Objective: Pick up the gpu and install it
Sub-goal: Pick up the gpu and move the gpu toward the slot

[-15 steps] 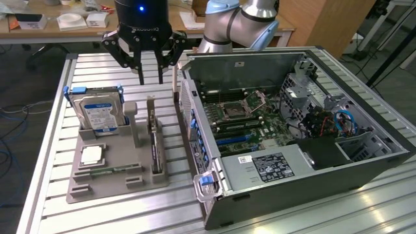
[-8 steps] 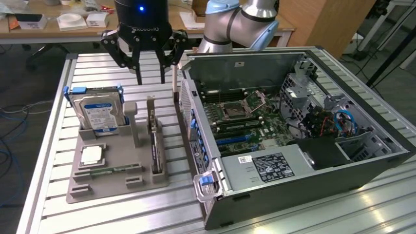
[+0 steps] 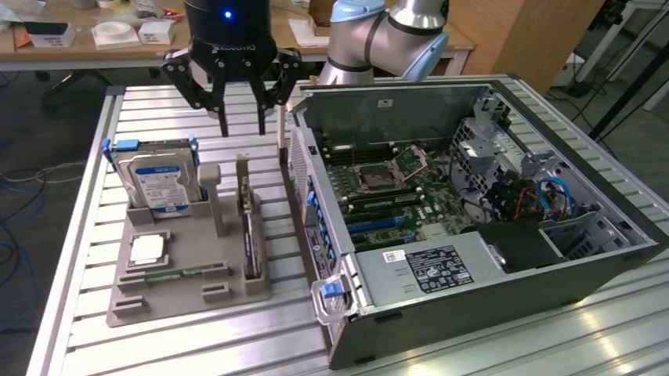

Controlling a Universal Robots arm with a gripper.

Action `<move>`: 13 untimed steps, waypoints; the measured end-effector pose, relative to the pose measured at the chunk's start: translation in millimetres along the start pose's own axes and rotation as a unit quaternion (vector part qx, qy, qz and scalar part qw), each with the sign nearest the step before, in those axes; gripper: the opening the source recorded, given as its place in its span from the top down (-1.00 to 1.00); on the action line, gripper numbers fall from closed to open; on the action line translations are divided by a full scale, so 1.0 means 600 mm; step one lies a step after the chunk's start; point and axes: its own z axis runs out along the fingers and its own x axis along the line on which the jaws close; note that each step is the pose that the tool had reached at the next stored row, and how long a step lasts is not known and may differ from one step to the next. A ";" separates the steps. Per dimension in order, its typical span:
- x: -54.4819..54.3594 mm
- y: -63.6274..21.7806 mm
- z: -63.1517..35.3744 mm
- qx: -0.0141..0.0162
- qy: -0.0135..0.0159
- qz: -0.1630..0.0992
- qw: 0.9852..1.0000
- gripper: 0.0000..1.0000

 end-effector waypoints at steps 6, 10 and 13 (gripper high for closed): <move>0.000 0.000 0.005 0.000 0.000 0.000 1.000 0.03; 0.000 0.000 0.008 0.000 0.000 0.000 1.000 0.03; 0.000 -0.001 0.011 0.000 0.000 0.000 1.000 0.03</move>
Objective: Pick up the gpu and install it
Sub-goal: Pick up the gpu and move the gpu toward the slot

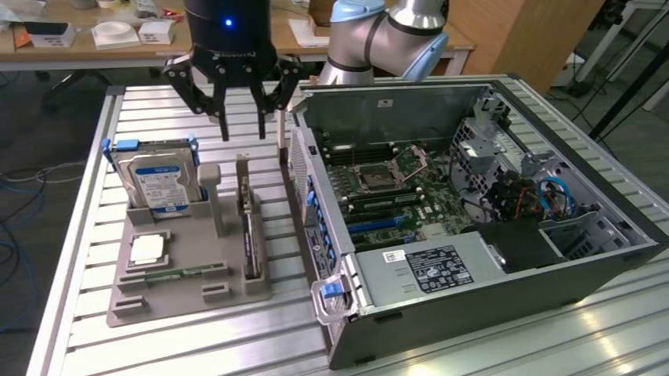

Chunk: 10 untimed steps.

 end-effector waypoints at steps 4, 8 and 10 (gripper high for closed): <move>0.000 0.000 0.003 0.000 0.000 0.000 1.000 0.03; 0.000 0.000 0.007 0.000 0.000 0.000 1.000 0.03; 0.000 0.000 0.008 0.000 0.000 0.000 1.000 0.03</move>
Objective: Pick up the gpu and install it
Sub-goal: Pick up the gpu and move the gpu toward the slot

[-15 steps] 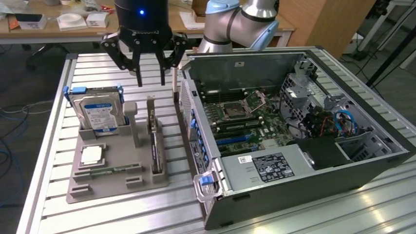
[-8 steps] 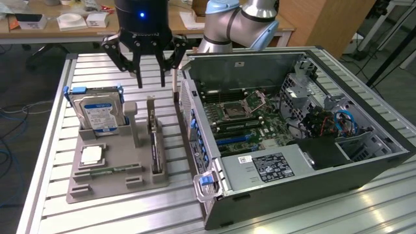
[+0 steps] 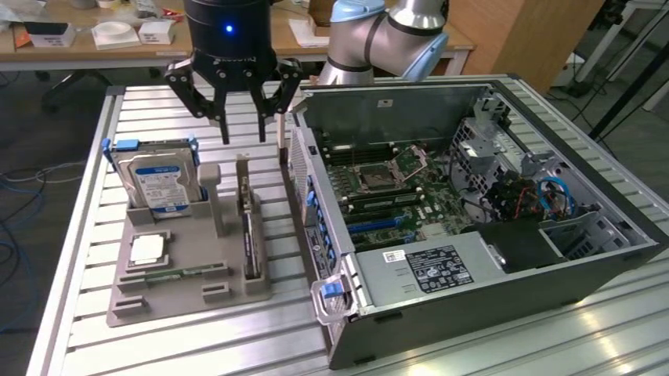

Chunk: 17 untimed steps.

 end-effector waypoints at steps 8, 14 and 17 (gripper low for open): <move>0.000 0.000 0.001 0.000 0.000 0.000 1.000 0.03; 0.000 0.000 0.009 0.000 0.000 0.000 1.000 0.03; 0.000 -0.001 0.013 0.000 0.000 0.000 1.000 0.03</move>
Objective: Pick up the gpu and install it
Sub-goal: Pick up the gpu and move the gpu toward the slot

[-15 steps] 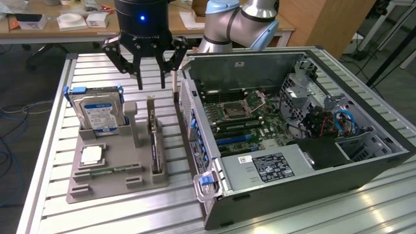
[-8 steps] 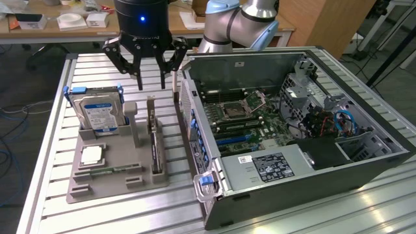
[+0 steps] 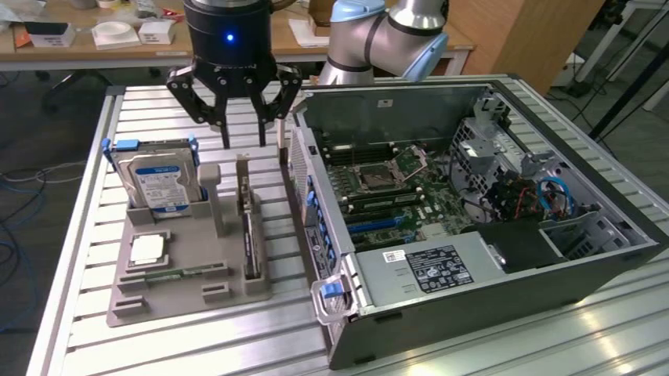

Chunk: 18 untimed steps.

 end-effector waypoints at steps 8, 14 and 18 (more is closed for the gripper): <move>0.000 -0.001 0.012 0.000 0.000 0.000 1.000 0.03; 0.001 -0.001 0.019 0.000 0.000 0.000 1.000 0.03; 0.001 -0.002 0.024 0.000 0.000 0.000 1.000 0.03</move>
